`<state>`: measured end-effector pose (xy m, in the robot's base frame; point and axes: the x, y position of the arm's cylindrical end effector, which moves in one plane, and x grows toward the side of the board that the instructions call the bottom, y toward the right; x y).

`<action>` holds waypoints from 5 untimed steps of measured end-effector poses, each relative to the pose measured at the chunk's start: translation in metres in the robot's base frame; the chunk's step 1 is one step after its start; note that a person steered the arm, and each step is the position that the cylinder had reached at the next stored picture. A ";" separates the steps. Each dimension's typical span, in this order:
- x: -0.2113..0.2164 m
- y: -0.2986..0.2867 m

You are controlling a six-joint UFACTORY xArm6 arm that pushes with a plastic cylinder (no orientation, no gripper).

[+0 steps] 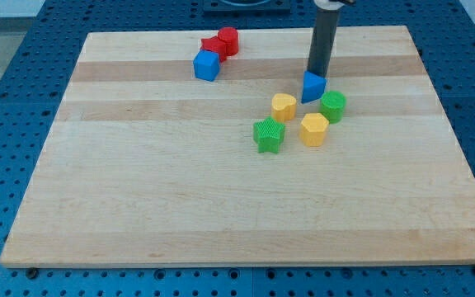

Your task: Move your arm to red star

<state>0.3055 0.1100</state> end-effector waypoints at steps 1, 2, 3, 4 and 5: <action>-0.039 -0.016; -0.076 -0.040; -0.106 -0.081; -0.111 -0.118; -0.114 -0.167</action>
<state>0.1917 -0.0574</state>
